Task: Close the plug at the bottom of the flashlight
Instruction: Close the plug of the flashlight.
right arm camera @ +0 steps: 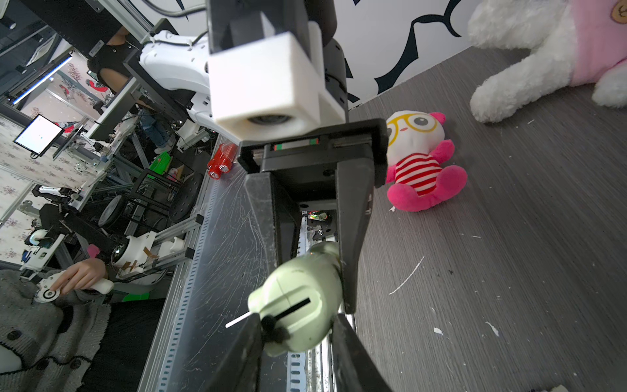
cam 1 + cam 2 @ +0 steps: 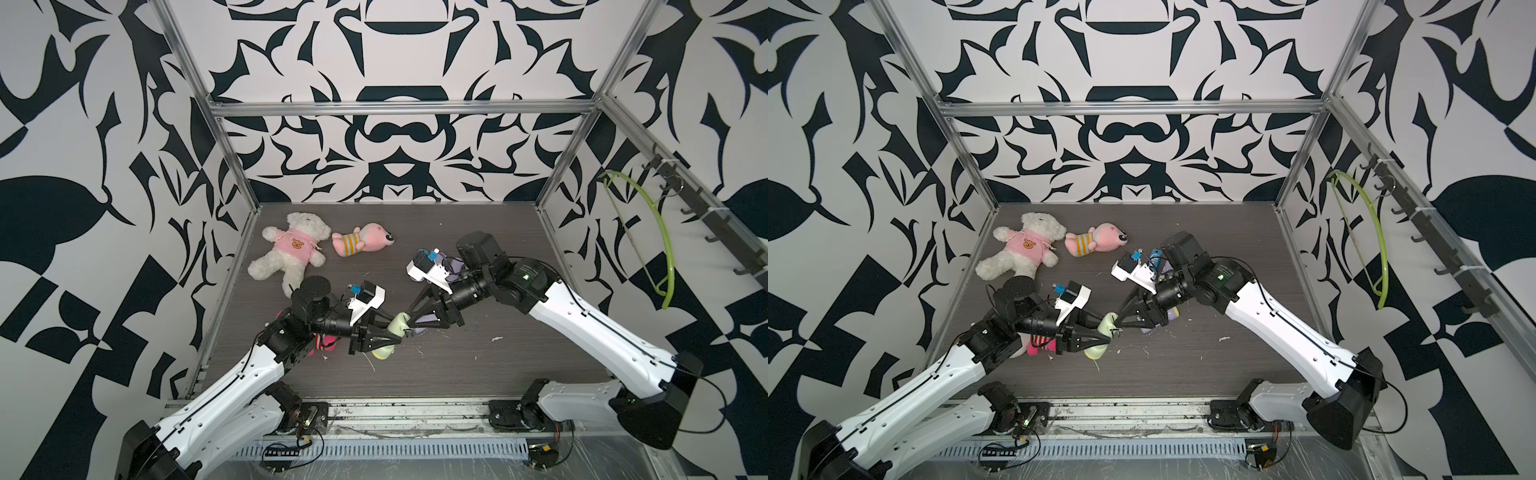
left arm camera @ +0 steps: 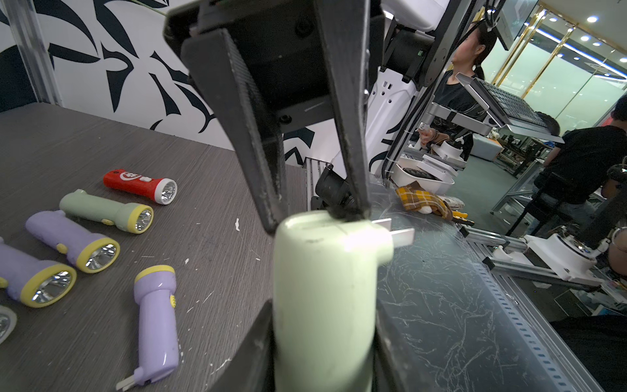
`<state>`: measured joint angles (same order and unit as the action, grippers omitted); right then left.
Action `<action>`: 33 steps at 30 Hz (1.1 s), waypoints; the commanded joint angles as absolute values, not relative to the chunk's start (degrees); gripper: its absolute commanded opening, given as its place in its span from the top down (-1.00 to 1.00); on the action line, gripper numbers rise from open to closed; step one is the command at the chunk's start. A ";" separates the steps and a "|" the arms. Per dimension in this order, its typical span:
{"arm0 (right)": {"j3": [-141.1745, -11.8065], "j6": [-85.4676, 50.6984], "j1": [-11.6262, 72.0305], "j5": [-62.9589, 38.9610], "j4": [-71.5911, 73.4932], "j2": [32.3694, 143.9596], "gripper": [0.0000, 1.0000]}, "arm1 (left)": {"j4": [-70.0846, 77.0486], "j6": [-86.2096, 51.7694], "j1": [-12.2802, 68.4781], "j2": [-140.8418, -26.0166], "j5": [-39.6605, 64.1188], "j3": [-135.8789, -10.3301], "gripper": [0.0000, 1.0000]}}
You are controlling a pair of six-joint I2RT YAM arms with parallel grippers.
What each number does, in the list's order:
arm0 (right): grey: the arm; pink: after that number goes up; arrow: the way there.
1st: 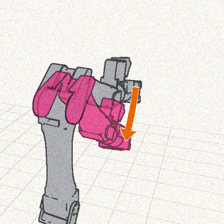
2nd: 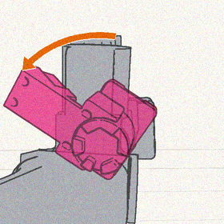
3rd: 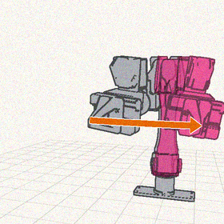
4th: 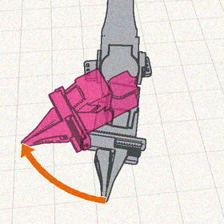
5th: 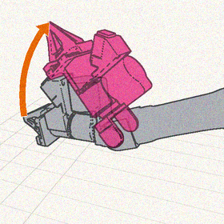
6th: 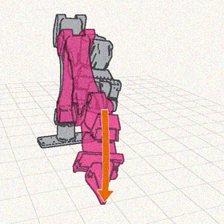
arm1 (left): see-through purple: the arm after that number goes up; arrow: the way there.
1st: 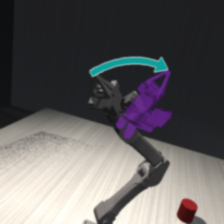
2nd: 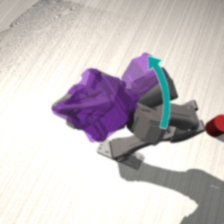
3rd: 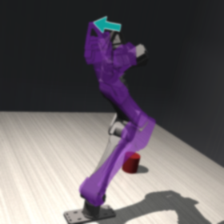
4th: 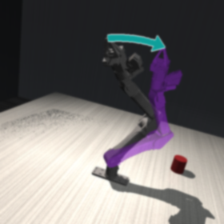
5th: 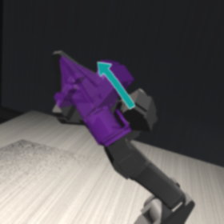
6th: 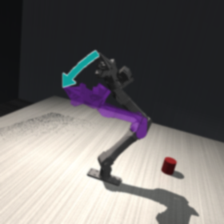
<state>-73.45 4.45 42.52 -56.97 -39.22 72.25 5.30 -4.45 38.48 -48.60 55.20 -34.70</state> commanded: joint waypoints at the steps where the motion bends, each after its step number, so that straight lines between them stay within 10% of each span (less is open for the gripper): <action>1: -76.03 5.19 43.23 -60.42 -37.18 72.29 0.35 | 6.15 -4.37 38.24 -48.93 55.11 -36.15 0.95; 33: -73.08 4.06 44.85 -60.96 -35.97 73.48 0.28 | 5.80 -4.48 38.14 -48.70 55.11 -37.00 0.95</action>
